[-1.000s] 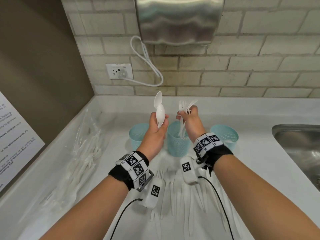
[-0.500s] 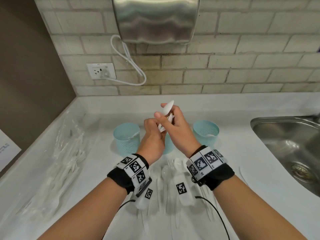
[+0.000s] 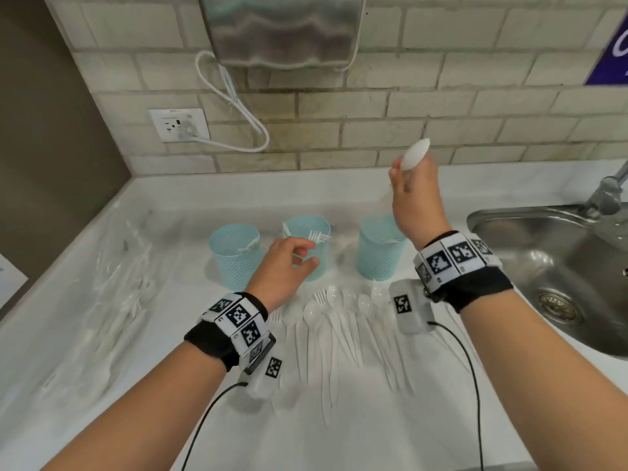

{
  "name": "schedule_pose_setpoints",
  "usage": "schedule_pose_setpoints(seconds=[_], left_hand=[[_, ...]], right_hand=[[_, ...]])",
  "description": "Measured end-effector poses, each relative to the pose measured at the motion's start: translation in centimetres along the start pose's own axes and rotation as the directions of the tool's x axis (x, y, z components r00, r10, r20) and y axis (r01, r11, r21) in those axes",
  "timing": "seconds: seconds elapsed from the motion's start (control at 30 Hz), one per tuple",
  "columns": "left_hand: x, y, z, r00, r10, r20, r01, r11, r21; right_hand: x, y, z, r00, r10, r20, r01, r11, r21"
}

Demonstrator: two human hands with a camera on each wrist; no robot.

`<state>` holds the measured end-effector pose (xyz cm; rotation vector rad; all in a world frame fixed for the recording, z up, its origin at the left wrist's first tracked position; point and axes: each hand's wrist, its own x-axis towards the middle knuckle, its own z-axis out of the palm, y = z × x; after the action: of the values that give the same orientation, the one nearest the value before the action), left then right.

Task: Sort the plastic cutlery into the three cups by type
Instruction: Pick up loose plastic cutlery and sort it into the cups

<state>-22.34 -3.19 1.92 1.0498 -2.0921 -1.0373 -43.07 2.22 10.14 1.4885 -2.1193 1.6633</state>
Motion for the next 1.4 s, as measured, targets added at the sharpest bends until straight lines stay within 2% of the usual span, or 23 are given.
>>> schedule_pose_setpoints(seconds=[0.07, 0.13, 0.23, 0.33, 0.4, 0.5, 0.57, 0.63, 0.7, 0.8, 0.87, 1.13, 1.27, 1.3, 1.33, 1.4], left_hand=[[-0.8, -0.7, -0.5, 0.996, -0.068, 0.05, 0.065, 0.997, 0.051], [-1.7, -1.5, -0.8, 0.98, -0.161, 0.117, 0.14, 0.976, 0.168], [-3.0, -3.2, -1.3, 0.934, -0.317, 0.164, 0.254, 0.913, 0.318], [-4.0, -4.3, -1.5, 0.889, -0.435, 0.142, 0.341, 0.837, 0.429], [-4.8, -4.6, -1.6, 0.867, -0.483, 0.123, 0.371, 0.791, 0.487], [-5.6, -4.8, -1.6, 0.822, -0.559, 0.108, 0.41, 0.713, 0.569], [-5.9, -5.1, -1.5, 0.779, -0.618, 0.103, 0.442, 0.659, 0.608], [-6.1, -5.2, -1.6, 0.747, -0.66, 0.083, 0.477, 0.618, 0.625], [-6.4, -5.2, -1.6, 0.724, -0.685, 0.082, 0.502, 0.605, 0.618], [-6.9, -5.0, -1.6, 0.711, -0.697, 0.099, 0.541, 0.631, 0.555], [-6.8, -5.1, -1.6, 0.705, -0.701, 0.114, 0.581, 0.661, 0.475], [-6.9, -4.0, -1.1, 0.767, -0.621, 0.16, 0.518, 0.747, 0.418], [-7.1, -2.9, -1.5, 0.793, -0.581, 0.186, 0.439, 0.755, 0.487], [-7.1, -2.7, -1.7, 0.798, -0.573, 0.184, 0.422, 0.751, 0.509], [-7.0, -2.7, -1.8, 0.799, -0.574, 0.179, 0.408, 0.737, 0.539], [-7.0, -2.6, -1.9, 0.778, -0.602, 0.179, 0.393, 0.689, 0.609]], right_hand=[[0.5, 2.1, 0.5, 0.999, 0.039, -0.015, -0.041, 0.993, -0.108], [0.3, 3.8, 1.4, 0.988, 0.149, 0.043, -0.14, 0.975, -0.17], [-0.9, 5.2, 2.4, 0.934, 0.314, 0.172, -0.262, 0.926, -0.27], [-2.1, 5.3, 2.0, 0.877, 0.417, 0.239, -0.357, 0.898, -0.256], [-3.0, 4.7, 1.4, 0.894, 0.394, 0.214, -0.336, 0.904, -0.263], [-5.4, 2.6, 0.8, 0.957, 0.275, 0.096, -0.253, 0.948, -0.193], [-7.7, 1.3, 0.9, 0.954, 0.257, 0.156, -0.233, 0.96, -0.154], [-10.3, 0.8, 1.5, 0.891, 0.307, 0.335, -0.25, 0.946, -0.204], [-12.8, 1.3, 2.2, 0.795, 0.362, 0.486, -0.197, 0.913, -0.357], [-15.8, 1.9, 2.9, 0.653, 0.445, 0.613, -0.091, 0.85, -0.52], [-16.9, 1.9, 3.3, 0.602, 0.464, 0.65, -0.039, 0.83, -0.556], [-18.5, -0.1, 5.6, 0.569, 0.382, 0.729, 0.031, 0.875, -0.483], [-18.8, -0.8, 7.1, 0.51, 0.305, 0.804, 0.066, 0.918, -0.391], [-18.6, -0.9, 7.1, 0.52, 0.294, 0.802, 0.047, 0.928, -0.37], [-18.2, -0.9, 7.0, 0.558, 0.292, 0.777, 0.008, 0.934, -0.357], [-17.3, -0.6, 6.5, 0.677, 0.313, 0.666, -0.066, 0.927, -0.369]])
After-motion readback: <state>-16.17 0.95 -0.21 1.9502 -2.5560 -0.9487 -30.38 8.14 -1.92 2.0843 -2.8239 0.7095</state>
